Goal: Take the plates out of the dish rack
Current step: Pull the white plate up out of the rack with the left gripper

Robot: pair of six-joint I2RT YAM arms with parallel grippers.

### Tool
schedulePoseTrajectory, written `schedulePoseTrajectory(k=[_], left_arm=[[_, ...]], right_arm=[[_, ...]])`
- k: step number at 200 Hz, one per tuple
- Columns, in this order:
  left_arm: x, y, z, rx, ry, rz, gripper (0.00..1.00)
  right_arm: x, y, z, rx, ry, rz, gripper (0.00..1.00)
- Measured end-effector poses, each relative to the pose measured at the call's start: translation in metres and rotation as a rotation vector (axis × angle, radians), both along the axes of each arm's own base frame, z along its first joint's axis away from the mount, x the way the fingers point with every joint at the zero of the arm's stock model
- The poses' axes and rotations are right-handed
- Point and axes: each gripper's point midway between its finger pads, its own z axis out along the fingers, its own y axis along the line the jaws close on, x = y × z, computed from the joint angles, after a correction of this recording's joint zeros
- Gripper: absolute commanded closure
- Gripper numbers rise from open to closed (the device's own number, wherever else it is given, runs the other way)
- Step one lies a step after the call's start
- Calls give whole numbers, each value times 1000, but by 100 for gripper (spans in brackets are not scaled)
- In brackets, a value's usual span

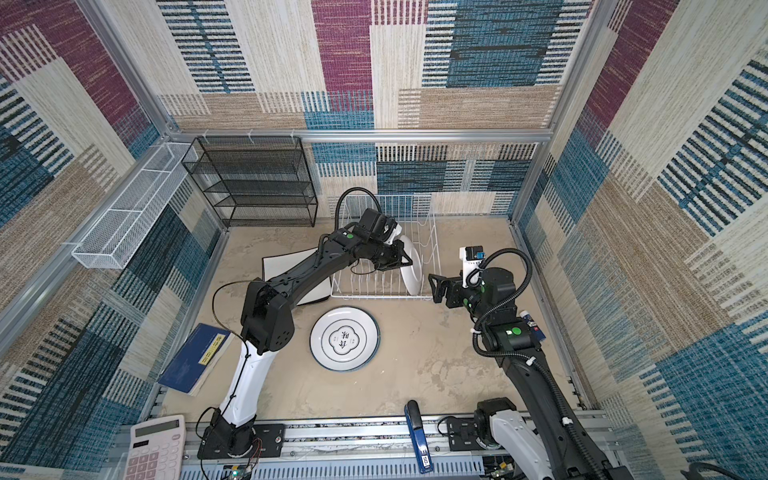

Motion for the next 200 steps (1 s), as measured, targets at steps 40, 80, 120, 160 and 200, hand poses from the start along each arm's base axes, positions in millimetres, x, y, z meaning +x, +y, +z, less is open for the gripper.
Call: schedulePoseTrajectory(k=[40, 80, 120, 160, 200], left_arm=[[-2, 1, 8, -18, 21, 22, 100], [-4, 2, 30, -50, -4, 25, 100], [-13, 7, 63, -87, -40, 18, 100], [-20, 15, 98, -117, -111, 6, 100], [-25, 36, 122, -45, -246, 2, 100]], right_arm=[[1, 0, 3, 1, -7, 0, 1], [2, 0, 7, 3, -15, 0, 1], [8, 1, 13, 13, -13, -4, 1], [16, 7, 24, 55, -20, 8, 1], [22, 14, 40, 123, -34, 25, 1]])
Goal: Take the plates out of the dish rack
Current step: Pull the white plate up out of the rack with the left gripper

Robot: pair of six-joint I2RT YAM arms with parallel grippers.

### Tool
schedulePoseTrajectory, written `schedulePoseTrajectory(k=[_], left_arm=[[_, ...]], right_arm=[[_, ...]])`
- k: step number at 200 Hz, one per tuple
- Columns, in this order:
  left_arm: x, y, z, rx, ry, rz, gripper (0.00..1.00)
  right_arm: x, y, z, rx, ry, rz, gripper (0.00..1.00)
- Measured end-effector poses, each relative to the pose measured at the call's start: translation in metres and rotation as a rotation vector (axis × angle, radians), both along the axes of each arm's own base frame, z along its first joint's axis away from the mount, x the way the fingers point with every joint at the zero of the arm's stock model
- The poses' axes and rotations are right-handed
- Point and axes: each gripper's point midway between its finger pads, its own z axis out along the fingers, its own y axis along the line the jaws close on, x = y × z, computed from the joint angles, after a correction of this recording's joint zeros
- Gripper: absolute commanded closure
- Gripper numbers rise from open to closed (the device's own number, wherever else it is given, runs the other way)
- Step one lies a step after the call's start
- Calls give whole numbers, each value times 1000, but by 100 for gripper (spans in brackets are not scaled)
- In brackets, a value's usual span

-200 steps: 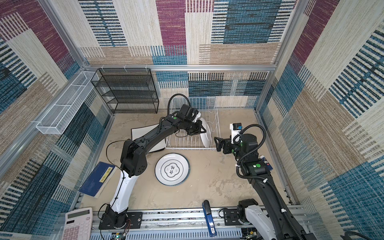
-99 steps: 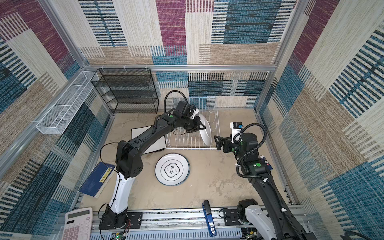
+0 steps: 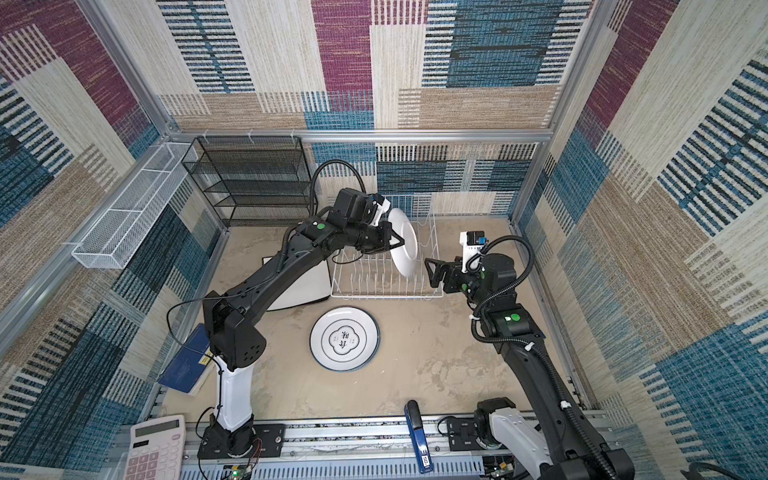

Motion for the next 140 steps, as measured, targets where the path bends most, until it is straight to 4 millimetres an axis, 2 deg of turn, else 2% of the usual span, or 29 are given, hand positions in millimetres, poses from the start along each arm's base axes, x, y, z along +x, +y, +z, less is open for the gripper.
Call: schedulePoseTrajectory(k=[38, 81, 120, 140], left_arm=[[-7, 30, 12, 107, -141, 20, 100], [-25, 73, 3, 226, -300, 41, 100], [-43, 95, 18, 255, -532, 6, 100], [-49, 105, 18, 303, -649, -16, 100]], right_arm=[[12, 7, 17, 60, 6, 18, 1], [26, 19, 41, 141, 21, 56, 1], [35, 30, 52, 200, 45, 108, 1], [42, 38, 56, 226, 64, 148, 0]])
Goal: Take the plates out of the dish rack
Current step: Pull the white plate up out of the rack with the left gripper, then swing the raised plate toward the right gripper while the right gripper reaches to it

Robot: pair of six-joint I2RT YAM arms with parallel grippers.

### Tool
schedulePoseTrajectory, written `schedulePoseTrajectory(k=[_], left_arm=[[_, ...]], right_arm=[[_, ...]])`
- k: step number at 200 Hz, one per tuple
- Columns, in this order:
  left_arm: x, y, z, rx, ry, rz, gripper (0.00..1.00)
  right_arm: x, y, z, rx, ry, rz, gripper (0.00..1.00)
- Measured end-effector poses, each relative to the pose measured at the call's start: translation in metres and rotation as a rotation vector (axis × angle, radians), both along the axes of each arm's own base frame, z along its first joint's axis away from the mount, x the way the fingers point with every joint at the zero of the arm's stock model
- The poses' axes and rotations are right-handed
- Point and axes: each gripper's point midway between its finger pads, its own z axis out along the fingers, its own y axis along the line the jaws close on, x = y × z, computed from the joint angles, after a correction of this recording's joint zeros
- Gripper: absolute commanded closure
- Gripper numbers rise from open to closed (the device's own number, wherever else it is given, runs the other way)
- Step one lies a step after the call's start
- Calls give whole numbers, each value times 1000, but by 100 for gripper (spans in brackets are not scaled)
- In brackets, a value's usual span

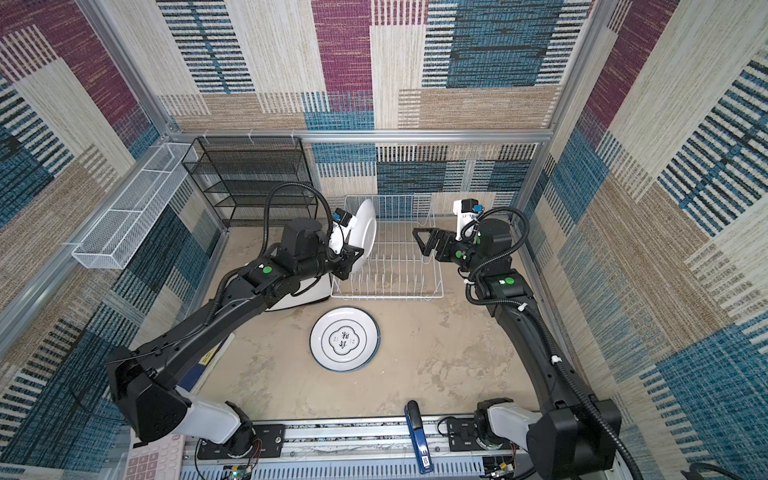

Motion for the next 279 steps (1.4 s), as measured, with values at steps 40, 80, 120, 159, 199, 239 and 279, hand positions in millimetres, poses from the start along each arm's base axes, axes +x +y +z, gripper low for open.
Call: schedulePoseTrajectory(k=[40, 80, 120, 159, 199, 239, 279], left_arm=[[-15, 15, -12, 140, -177, -81, 100], [-17, 28, -18, 289, -308, -105, 100], [-20, 41, -30, 455, -418, -135, 100], [-26, 49, -49, 613, -490, -187, 100], [-29, 51, -63, 751, -558, -222, 100], [-28, 52, -72, 860, -651, -241, 100], [-22, 52, -69, 937, -745, -223, 100]], right_arm=[[12, 19, 14, 48, 21, 110, 1], [17, 31, 17, 78, 63, 171, 2], [21, 50, 11, 77, 117, 217, 2], [21, 69, 2, 65, 164, 255, 2], [30, 86, -11, 31, 218, 279, 6], [33, 103, -35, -12, 290, 284, 15], [36, 109, -64, -47, 377, 279, 27]])
